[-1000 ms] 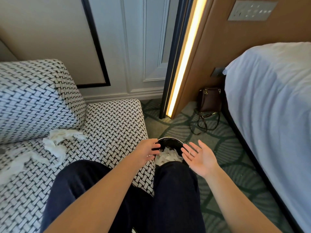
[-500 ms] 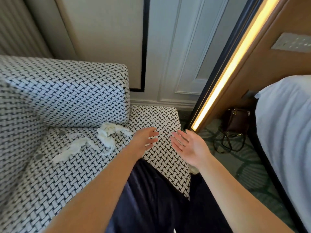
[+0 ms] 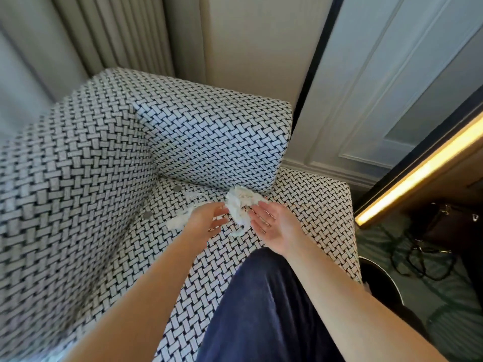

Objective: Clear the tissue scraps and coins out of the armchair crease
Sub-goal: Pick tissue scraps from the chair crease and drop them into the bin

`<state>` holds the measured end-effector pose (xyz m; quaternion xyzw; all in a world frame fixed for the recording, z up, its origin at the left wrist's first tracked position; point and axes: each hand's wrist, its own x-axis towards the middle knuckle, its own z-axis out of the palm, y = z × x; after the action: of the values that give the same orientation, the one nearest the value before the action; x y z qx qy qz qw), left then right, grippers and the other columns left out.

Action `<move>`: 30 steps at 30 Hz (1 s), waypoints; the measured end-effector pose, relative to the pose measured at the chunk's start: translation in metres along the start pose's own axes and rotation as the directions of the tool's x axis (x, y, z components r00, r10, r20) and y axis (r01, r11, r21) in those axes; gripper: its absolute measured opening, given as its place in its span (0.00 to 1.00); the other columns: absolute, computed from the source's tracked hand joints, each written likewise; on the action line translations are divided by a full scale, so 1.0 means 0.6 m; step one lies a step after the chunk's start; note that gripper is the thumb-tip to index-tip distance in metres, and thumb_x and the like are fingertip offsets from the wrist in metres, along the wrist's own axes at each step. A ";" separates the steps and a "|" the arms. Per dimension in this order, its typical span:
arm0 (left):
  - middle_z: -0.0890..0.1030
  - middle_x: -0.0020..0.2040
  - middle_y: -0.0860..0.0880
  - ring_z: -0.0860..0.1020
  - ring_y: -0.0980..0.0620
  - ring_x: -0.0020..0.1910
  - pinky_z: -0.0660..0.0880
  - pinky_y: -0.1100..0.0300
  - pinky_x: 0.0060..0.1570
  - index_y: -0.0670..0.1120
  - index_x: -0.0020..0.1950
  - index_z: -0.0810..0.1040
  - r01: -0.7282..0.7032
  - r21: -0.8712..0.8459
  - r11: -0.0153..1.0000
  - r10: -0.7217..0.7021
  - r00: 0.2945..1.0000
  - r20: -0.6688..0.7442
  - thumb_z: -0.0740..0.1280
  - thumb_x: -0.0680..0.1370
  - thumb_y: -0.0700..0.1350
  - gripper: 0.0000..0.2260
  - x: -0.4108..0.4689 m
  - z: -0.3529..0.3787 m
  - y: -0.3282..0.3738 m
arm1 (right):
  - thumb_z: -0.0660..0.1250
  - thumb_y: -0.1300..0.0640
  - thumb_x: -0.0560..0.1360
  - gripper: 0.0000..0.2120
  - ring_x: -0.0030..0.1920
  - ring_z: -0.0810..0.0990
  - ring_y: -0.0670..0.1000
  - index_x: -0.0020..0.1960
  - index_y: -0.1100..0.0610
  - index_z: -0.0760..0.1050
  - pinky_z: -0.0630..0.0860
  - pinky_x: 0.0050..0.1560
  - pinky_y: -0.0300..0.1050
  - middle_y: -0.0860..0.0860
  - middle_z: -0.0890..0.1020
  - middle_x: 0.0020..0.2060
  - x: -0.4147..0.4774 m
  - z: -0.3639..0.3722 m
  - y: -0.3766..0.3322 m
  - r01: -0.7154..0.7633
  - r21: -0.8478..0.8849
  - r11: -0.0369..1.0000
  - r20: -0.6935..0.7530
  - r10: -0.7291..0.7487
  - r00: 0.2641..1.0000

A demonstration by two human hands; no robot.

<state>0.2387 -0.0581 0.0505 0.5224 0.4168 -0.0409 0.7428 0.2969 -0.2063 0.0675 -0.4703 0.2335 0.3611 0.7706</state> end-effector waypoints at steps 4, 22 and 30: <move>0.82 0.51 0.48 0.79 0.49 0.48 0.73 0.56 0.50 0.45 0.60 0.76 0.052 -0.069 0.996 -0.058 0.994 -0.092 0.63 0.79 0.45 0.11 0.009 -0.053 -0.019 | 0.61 0.58 0.79 0.09 0.57 0.76 0.54 0.57 0.58 0.75 0.73 0.62 0.48 0.56 0.78 0.57 0.029 0.036 0.032 -0.023 -0.170 0.985 -0.042 0.016 0.999; 0.82 0.52 0.47 0.78 0.48 0.52 0.73 0.54 0.55 0.44 0.59 0.77 0.142 -0.194 0.971 -0.181 0.962 -0.204 0.62 0.80 0.45 0.10 0.003 -0.118 -0.094 | 0.60 0.57 0.79 0.18 0.64 0.71 0.60 0.66 0.65 0.70 0.68 0.64 0.52 0.61 0.74 0.63 0.072 0.056 0.079 -0.119 -0.630 0.768 -0.223 -0.032 0.974; 0.82 0.52 0.48 0.79 0.48 0.50 0.73 0.55 0.51 0.45 0.60 0.76 0.146 -0.167 0.975 -0.173 0.971 -0.165 0.62 0.79 0.45 0.11 0.004 -0.085 -0.085 | 0.68 0.58 0.73 0.16 0.63 0.67 0.53 0.60 0.60 0.76 0.63 0.62 0.49 0.55 0.70 0.67 0.049 0.045 0.071 -0.008 -0.391 0.921 -0.159 -0.059 0.985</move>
<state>0.1856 -0.0388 0.0053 0.4297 0.5244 -0.0212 0.7348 0.2830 -0.1596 0.0352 -0.6459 0.2149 0.3493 0.6439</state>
